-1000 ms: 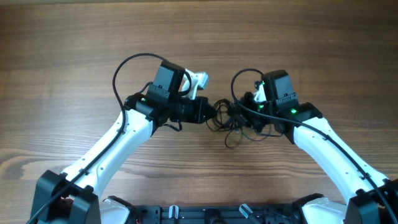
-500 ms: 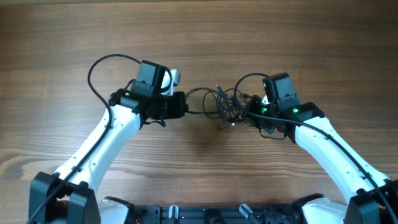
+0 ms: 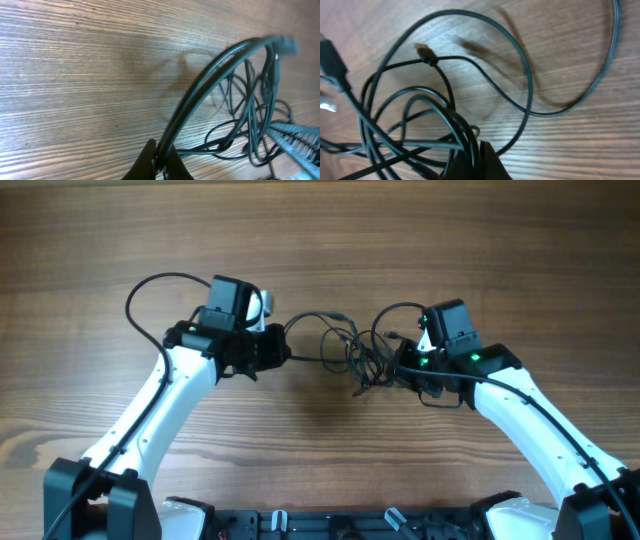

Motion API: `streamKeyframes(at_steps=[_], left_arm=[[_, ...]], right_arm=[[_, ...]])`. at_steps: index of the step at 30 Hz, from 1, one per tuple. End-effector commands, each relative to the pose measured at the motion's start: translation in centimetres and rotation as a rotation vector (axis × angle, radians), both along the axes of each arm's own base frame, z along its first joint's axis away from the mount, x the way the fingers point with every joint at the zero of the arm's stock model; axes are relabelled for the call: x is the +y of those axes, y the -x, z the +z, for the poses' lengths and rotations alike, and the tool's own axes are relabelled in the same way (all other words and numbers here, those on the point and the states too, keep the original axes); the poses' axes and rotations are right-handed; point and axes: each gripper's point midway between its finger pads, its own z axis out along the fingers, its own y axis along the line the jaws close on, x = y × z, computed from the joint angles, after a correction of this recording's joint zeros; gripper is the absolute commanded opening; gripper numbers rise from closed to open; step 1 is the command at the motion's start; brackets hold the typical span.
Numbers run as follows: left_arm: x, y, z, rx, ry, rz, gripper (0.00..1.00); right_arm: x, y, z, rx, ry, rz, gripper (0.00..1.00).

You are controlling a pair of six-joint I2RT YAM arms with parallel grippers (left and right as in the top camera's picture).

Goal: Untangle cables

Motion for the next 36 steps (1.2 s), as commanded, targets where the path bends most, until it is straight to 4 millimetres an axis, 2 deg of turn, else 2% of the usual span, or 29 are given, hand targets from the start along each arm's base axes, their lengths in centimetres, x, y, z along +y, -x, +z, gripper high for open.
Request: streamKeyframes(at_steps=[1, 4, 7, 10, 12, 13, 14, 15, 16, 18, 20, 24, 26, 32, 34, 36], left_arm=[[8.0, -2.6, 0.0, -0.034, -0.137, 0.242, 0.04], [8.8, -3.0, 0.5, -0.034, -0.059, 0.273, 0.04], [9.7, -3.4, 1.0, -0.035, 0.008, 0.304, 0.04], [10.4, -3.5, 1.4, -0.032, 0.059, 0.327, 0.04], [10.1, -3.5, 1.8, -0.029, 0.108, 0.321, 0.04], [9.7, -3.4, 2.1, -0.027, 0.140, 0.308, 0.04], [8.9, -3.3, 2.4, -0.024, 0.179, 0.284, 0.04], [8.2, -3.2, 2.7, -0.023, 0.202, 0.262, 0.09], [7.6, -3.0, 2.9, -0.022, 0.220, 0.240, 0.28], [6.4, -2.8, 3.1, -0.018, 0.241, 0.204, 0.83], [5.2, -2.4, 3.1, -0.012, 0.244, 0.169, 0.96], [2.8, -1.7, 3.2, -0.003, 0.251, 0.098, 0.97], [1.4, -1.2, 3.2, 0.000, 0.250, 0.055, 0.93], [-2.4, -0.4, 3.6, -0.031, 0.260, -0.062, 0.72], [-3.4, -0.1, 3.8, -0.039, 0.265, -0.088, 0.72], [-4.2, 0.1, 3.9, -0.048, 0.267, -0.114, 0.72]], right_arm=[[-8.1, -1.3, -1.6, -0.035, 0.364, -0.207, 0.04], [-7.4, -2.2, -1.2, -0.079, 0.338, -0.181, 0.04], [-4.9, -3.7, 0.0, -0.180, 0.261, 0.009, 0.04], [-4.5, -4.4, 1.0, -0.203, 0.247, 0.013, 0.04], [-3.5, -4.6, 1.7, -0.220, 0.198, 0.042, 0.04], [-1.9, -4.7, 2.3, -0.251, 0.128, 0.122, 0.04], [1.2, -4.4, 3.7, -0.315, -0.012, 0.281, 0.04], [2.8, -4.0, 4.7, -0.352, -0.096, 0.362, 0.04], [4.2, -3.6, 5.7, -0.384, -0.177, 0.430, 0.04], [5.7, -3.1, 7.2, -0.422, -0.284, 0.489, 0.04], [6.6, -2.8, 8.4, -0.451, -0.354, 0.526, 0.06], [7.1, -2.9, 9.1, -0.467, -0.391, 0.533, 0.05], [7.2, -2.8, 9.3, -0.459, -0.411, 0.529, 0.04], [8.1, -2.6, 10.8, -0.468, -0.502, 0.537, 0.04], [8.2, -2.7, 11.2, -0.479, -0.517, 0.535, 0.04], [8.9, -2.1, 12.4, -0.515, -0.579, 0.598, 0.04]])
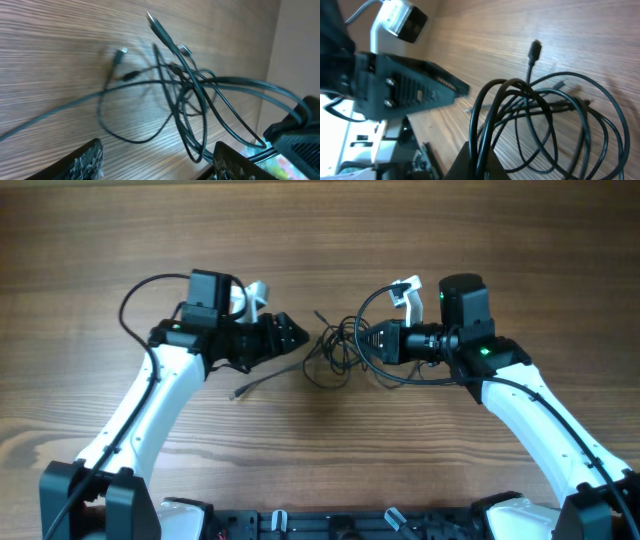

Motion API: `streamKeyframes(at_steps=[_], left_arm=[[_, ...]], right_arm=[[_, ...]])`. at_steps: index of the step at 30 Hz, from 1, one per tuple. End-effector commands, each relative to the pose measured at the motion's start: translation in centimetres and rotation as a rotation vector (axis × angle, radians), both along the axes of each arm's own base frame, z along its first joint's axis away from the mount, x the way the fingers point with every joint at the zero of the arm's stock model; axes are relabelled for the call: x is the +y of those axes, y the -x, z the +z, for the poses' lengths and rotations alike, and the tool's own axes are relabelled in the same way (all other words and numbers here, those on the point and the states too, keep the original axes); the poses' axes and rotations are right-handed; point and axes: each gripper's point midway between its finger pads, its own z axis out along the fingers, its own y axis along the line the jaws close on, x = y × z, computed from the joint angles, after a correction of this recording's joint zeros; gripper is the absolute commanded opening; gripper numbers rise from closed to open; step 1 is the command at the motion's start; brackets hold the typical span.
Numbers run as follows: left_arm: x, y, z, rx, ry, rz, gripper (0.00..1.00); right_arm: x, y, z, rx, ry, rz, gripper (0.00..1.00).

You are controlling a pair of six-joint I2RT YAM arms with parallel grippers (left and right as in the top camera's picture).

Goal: Untangle cables

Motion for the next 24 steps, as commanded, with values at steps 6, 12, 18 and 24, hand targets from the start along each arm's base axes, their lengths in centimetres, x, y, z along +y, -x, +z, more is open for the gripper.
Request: streamKeyframes(at_steps=[6, 12, 18, 24], left_arm=[[-2.9, 0.5, 1.6, -0.082, 0.032, -0.089, 0.78], [-3.2, 0.1, 1.9, -0.128, 0.032, -0.115, 0.80], [-3.8, 0.7, 2.3, -0.070, 0.090, -0.106, 0.59], [-4.2, 1.4, 1.1, 0.000, 0.083, -0.102, 0.44]], right_arm=[[1.8, 1.7, 3.6, -0.043, -0.168, 0.174, 0.05], [1.2, 1.6, 2.1, 0.050, -0.117, 0.105, 0.05], [1.3, 1.4, 2.3, 0.104, -0.136, 0.076, 0.04], [1.5, 0.8, 3.1, 0.110, -0.167, 0.053, 0.04]])
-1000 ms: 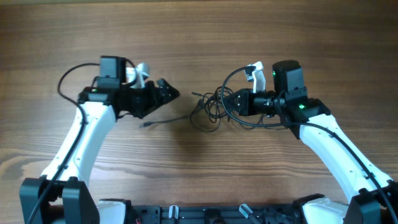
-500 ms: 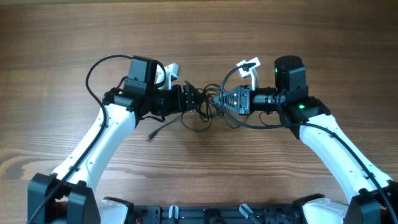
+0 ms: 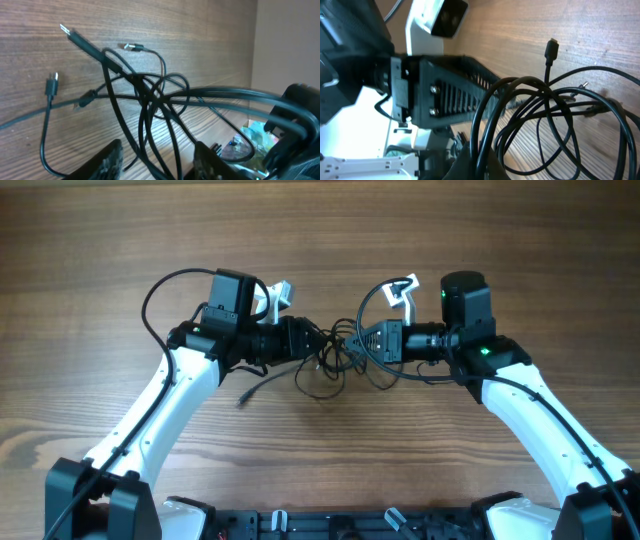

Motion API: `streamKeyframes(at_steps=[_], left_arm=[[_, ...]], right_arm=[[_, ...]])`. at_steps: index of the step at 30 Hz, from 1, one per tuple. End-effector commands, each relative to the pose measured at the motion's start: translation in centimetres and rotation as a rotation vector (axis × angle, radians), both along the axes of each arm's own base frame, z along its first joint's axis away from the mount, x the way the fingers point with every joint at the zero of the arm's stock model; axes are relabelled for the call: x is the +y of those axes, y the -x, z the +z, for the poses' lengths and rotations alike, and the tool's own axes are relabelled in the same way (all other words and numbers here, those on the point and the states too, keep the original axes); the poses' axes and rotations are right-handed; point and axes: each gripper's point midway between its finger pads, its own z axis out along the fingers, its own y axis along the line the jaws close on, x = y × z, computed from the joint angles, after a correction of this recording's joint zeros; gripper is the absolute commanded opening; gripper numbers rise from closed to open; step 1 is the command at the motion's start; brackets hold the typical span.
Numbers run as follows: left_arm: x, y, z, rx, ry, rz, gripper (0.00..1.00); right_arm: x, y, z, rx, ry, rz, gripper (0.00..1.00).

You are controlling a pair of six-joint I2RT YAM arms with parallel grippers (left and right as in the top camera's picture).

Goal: Untangle cables

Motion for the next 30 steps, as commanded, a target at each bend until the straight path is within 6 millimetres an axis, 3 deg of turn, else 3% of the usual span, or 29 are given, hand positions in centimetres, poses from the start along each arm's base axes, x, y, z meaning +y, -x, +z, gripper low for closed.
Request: streamKeyframes(at_steps=[1, 6, 14, 17, 19, 21, 22, 23, 26, 30], left_arm=[[-0.9, 0.6, -0.4, 0.046, 0.019, -0.021, 0.43], [-1.6, 0.9, -1.6, 0.079, 0.007, -0.040, 0.42], [-1.3, 0.2, -1.8, 0.050, -0.008, -0.028, 0.04], [-0.7, -0.2, -1.8, 0.026, -0.019, -0.025, 0.04], [-0.1, -0.5, -1.9, 0.018, -0.025, -0.019, 0.04], [0.8, -0.7, -2.0, 0.028, -0.032, 0.005, 0.04], [2.4, -0.8, -2.0, 0.030, -0.047, 0.021, 0.04], [3.0, -0.8, -2.0, 0.025, -0.054, 0.023, 0.04], [4.3, -0.9, -1.6, 0.011, -0.063, 0.035, 0.04], [5.4, -1.4, -0.7, -0.019, -0.060, 0.068, 0.04]], right_arm=[[0.3, -0.7, 1.2, 0.012, -0.037, -0.011, 0.04], [0.5, -0.8, 2.0, 0.010, -0.067, -0.004, 0.04], [0.5, -0.7, 1.8, 0.017, -0.062, -0.008, 0.04], [0.3, -1.0, 1.2, 0.029, -0.037, -0.037, 0.05], [-0.5, -1.7, -0.4, 0.071, 0.036, -0.115, 0.09], [-2.6, -2.4, -3.8, 0.154, 0.193, -0.261, 0.11], [-8.4, -2.0, -9.4, 0.331, 0.512, -0.550, 0.11], [-10.6, -1.3, -10.8, 0.378, 0.621, -0.638, 0.10], [-14.8, 0.3, -12.4, 0.405, 0.846, -0.750, 0.10], [-16.8, 1.3, -12.9, 0.416, 0.957, -0.787, 0.18]])
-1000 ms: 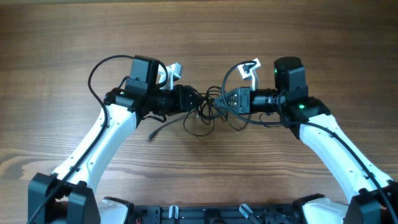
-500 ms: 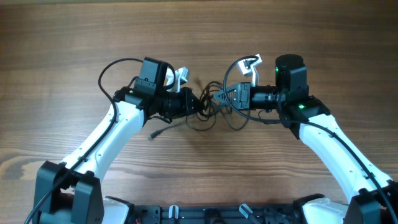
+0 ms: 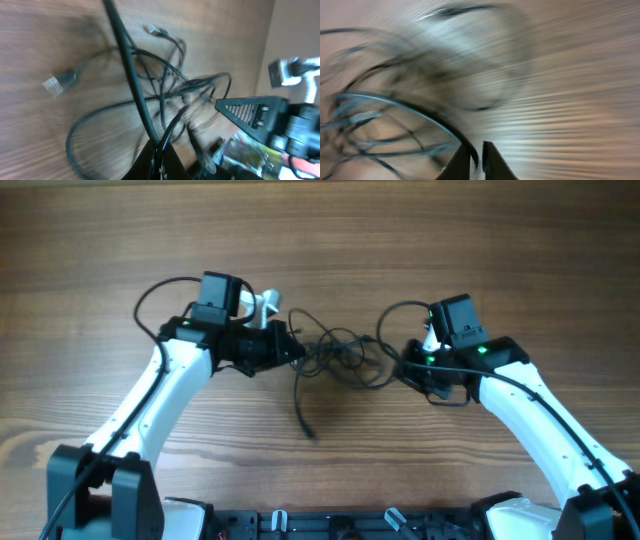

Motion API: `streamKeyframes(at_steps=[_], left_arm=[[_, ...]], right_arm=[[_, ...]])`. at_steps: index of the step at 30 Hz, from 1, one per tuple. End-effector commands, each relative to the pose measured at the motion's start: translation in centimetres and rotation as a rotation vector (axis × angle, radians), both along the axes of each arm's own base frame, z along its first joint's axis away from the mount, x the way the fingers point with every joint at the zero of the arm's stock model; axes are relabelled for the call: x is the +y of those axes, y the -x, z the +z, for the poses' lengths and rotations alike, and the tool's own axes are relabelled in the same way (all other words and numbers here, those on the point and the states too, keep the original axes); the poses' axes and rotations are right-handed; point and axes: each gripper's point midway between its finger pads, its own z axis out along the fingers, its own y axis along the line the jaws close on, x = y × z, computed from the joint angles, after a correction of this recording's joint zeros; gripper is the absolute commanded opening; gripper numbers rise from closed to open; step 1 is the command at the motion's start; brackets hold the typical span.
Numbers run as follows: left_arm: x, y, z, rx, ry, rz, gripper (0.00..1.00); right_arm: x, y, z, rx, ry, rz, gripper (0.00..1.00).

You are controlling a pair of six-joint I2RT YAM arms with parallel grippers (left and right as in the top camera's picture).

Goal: Untangle cables

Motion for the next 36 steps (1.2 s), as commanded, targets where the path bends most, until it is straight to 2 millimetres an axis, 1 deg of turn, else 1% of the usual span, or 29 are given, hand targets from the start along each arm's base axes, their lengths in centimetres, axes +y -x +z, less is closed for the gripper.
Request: streamKeyframes(at_steps=[1, 2, 3, 4, 6, 8, 9, 11, 13, 14, 16, 18, 20, 23, 27, 31, 36], left_arm=[[2.8, -1.7, 1.8, -0.116, -0.034, 0.055, 0.04], [3.0, -1.8, 2.0, -0.123, -0.034, 0.061, 0.04], [3.1, -1.8, 2.2, -0.128, -0.033, 0.064, 0.04], [3.2, -1.8, 2.3, -0.133, -0.032, 0.067, 0.04], [3.2, -1.8, 2.4, -0.137, -0.032, 0.067, 0.04], [3.2, -1.7, 2.4, -0.132, -0.032, 0.066, 0.04], [3.2, -1.6, 2.3, -0.126, -0.033, 0.066, 0.04], [3.0, -1.5, 2.5, -0.124, -0.019, 0.059, 0.04], [2.6, -1.3, 2.9, -0.125, 0.012, 0.045, 0.04], [2.3, -1.3, 3.1, -0.129, 0.032, 0.036, 0.04], [1.6, -1.1, 4.0, -0.148, 0.086, -0.001, 0.04], [0.4, -0.6, 5.4, -0.179, 0.180, -0.066, 0.04], [-0.5, -0.1, 6.7, -0.199, 0.262, -0.117, 0.04], [-1.8, 0.5, 7.9, -0.225, 0.331, -0.177, 0.04], [-3.2, 1.2, 8.1, -0.263, 0.335, -0.242, 0.04], [-4.5, 1.8, 8.4, -0.298, 0.341, -0.300, 0.04], [-5.2, 1.5, 9.3, -0.368, 0.352, -0.325, 0.04]], right_arm=[[-6.5, -0.8, -1.3, -0.031, 0.329, -0.146, 0.25], [-6.5, -0.7, -1.3, -0.030, 0.329, -0.146, 0.34], [-6.5, -0.7, -1.3, -0.030, 0.330, -0.146, 0.38], [-6.5, -0.7, -1.3, -0.030, 0.329, -0.146, 0.41], [-5.9, -1.0, -1.2, -0.040, 0.297, -0.134, 0.42], [-3.9, -2.0, -0.7, -0.102, 0.219, -0.007, 0.42], [-2.4, -2.7, -0.2, -0.162, 0.166, 0.099, 0.43], [-0.2, -3.6, 0.9, -0.246, 0.072, 0.217, 0.48], [2.0, -4.1, 2.1, -0.327, -0.024, 0.331, 0.49], [3.4, -4.4, 3.1, -0.385, -0.090, 0.399, 0.49], [5.1, -4.7, 4.8, -0.462, -0.185, 0.469, 0.50], [6.3, -5.1, 6.2, -0.528, -0.250, 0.502, 0.49], [6.8, -5.5, 7.0, -0.567, -0.273, 0.516, 0.49], [7.2, -5.9, 7.6, -0.606, -0.280, 0.530, 0.50], [7.3, -6.0, 7.8, -0.628, -0.277, 0.543, 0.51], [7.3, -5.6, 7.4, -0.607, -0.273, 0.553, 0.51], [8.0, -4.6, 6.9, -0.581, -0.275, 0.587, 0.51]])
